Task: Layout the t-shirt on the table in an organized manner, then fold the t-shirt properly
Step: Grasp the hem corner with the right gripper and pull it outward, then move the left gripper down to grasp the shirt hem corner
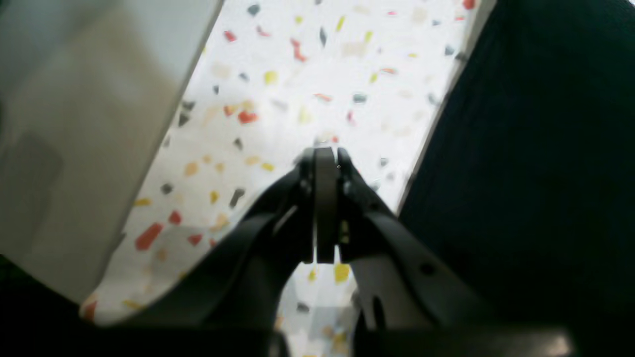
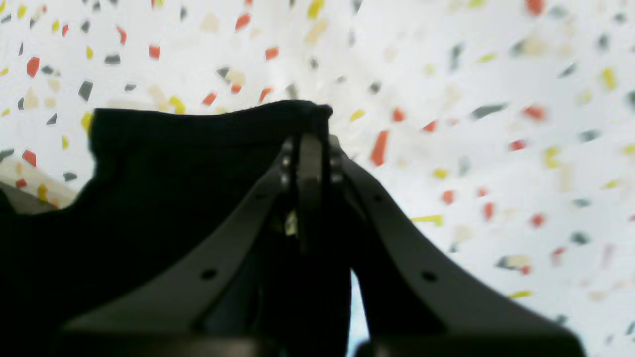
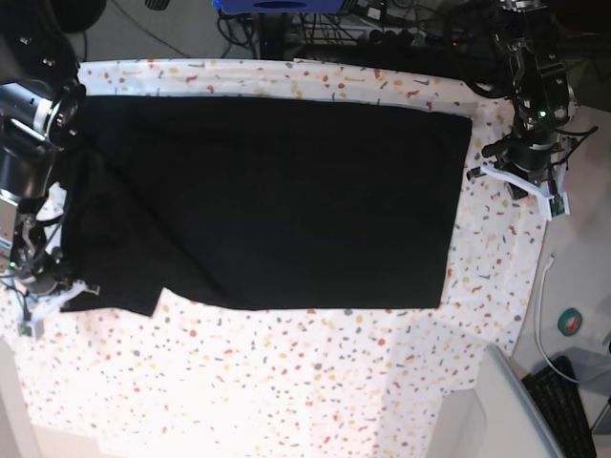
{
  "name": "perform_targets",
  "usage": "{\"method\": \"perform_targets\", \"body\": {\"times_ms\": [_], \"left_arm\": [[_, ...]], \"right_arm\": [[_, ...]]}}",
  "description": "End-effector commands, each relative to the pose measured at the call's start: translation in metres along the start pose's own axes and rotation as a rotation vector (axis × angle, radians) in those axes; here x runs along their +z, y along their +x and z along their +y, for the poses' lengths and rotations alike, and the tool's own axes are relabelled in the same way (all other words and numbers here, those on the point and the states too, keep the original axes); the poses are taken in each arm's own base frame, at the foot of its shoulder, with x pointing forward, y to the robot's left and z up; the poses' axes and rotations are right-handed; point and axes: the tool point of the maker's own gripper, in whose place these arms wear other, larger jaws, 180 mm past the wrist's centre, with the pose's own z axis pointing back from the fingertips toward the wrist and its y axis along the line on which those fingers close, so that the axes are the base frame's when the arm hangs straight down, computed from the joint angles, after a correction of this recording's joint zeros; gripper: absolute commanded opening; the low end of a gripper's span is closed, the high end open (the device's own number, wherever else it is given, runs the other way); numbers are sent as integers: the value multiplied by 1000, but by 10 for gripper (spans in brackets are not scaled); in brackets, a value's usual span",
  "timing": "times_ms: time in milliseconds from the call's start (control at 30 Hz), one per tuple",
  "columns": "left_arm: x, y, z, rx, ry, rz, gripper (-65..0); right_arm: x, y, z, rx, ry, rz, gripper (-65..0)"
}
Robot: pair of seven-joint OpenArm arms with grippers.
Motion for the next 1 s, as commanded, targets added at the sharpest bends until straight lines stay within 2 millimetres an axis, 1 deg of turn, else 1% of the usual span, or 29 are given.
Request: {"method": "perform_targets", "body": {"times_ms": [0, 100, 167, 267, 367, 500, 600, 667, 733, 833, 967], "left_arm": [[0, 12, 5, -8, 8, -39, -650], [-1, 11, 5, -6, 9, -34, -650], [-1, 10, 5, -6, 9, -32, -650], [-1, 10, 5, -6, 9, -32, -650], [-1, 10, 5, -8, 10, -32, -650], [0, 9, 10, -6, 19, -29, -650], [-1, 12, 12, -24, 21, -33, -650], [-1, 12, 13, -27, 21, -33, -650], [-1, 13, 13, -29, 21, -34, -650], [-1, 14, 13, -30, 20, -36, -650], [-2, 16, 12, -28, 19, -41, -650]], "right_arm": [[8, 42, -8, 11, -16, -101, -650], [17, 61, -12, 34, -34, -154, -650], [19, 69, -8, 70, -30, -168, -650], [15, 72, 11, 159, -1, -165, -650], [16, 88, 30, 218, 34, -251, -650], [18, 100, 44, 255, 61, -321, -650], [19, 111, 54, 278, 80, -364, -650], [19, 112, 56, 279, 85, -373, -650], [19, 121, 58, 272, 90, -397, -650], [16, 125, 59, 250, 101, -424, -650], [16, 123, 52, 251, 96, -441, -650]]}}
